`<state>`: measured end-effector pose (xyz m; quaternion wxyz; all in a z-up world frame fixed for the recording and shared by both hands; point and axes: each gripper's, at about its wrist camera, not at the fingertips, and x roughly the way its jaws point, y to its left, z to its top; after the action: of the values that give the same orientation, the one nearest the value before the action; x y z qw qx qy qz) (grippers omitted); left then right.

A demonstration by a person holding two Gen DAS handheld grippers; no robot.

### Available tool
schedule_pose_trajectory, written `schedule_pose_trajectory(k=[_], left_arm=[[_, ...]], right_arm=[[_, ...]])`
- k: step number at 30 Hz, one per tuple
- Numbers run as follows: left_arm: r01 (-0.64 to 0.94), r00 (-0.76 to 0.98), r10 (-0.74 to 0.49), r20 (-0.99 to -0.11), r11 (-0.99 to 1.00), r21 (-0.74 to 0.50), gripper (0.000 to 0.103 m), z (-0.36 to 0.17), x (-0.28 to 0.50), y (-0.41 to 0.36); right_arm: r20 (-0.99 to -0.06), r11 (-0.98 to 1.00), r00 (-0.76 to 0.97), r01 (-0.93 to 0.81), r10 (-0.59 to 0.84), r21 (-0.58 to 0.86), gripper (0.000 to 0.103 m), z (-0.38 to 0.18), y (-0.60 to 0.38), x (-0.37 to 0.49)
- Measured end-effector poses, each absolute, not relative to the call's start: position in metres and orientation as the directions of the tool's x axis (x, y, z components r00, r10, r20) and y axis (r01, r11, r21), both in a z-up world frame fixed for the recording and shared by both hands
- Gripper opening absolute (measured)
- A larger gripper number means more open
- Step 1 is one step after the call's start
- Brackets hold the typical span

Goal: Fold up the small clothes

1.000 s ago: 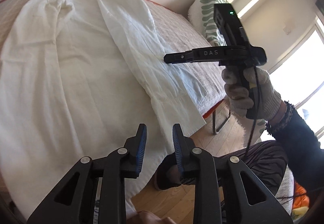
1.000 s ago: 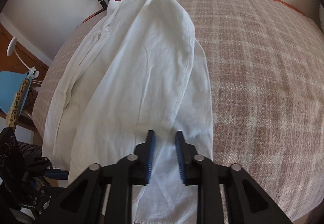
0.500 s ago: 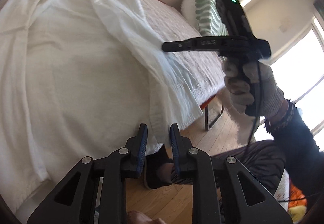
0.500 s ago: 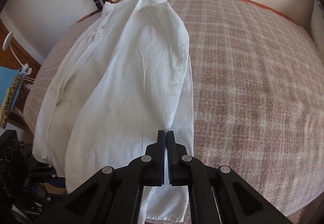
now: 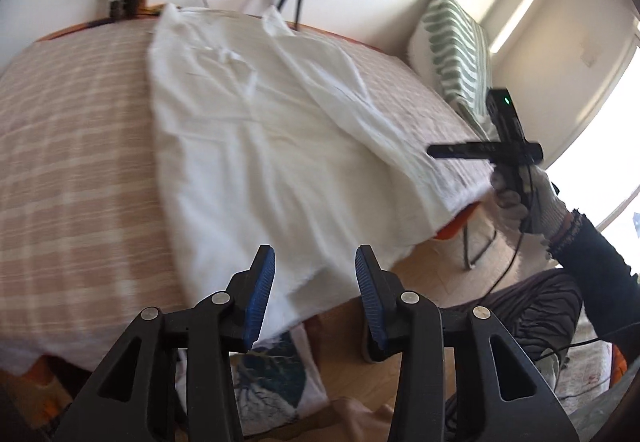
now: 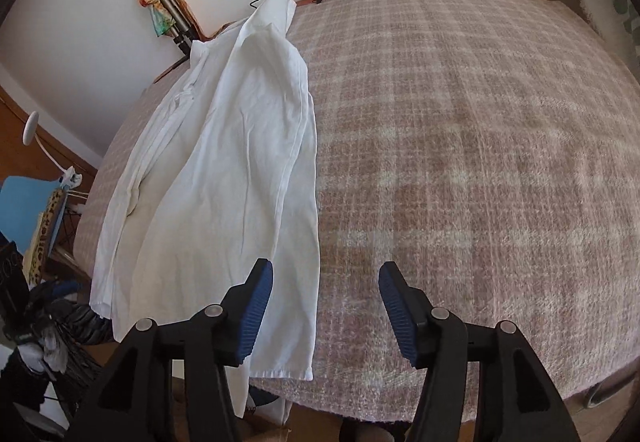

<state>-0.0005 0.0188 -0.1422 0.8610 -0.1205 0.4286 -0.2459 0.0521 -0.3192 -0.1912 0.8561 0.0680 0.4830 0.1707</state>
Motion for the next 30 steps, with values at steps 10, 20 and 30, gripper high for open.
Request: schedule_pose_trajectory(k=[10,20,30], left_arm=[[0.306,0.546,-0.531,-0.647,0.846,-0.437,0.04,-0.137,0.026,0.014],[0.316,0.574,-0.527,-0.627,0.849,-0.424,0.04,-0.126,0.041,0.024],[0.248,0.609,-0.507,-0.61,0.852,-0.461,0.04,-0.123,0.053,0.046]], right_arm=[[-0.827,0.935,0.445,-0.246,0.343,0.256,0.016,-0.203,-0.294,0.042],[-0.75,0.915,0.541,-0.338,0.38,0.22,0.0,-0.163,-0.254,0.002],[-0.763,0.829,0.53,-0.558,0.37,0.015,0.0,-0.148,-0.128,-0.018]])
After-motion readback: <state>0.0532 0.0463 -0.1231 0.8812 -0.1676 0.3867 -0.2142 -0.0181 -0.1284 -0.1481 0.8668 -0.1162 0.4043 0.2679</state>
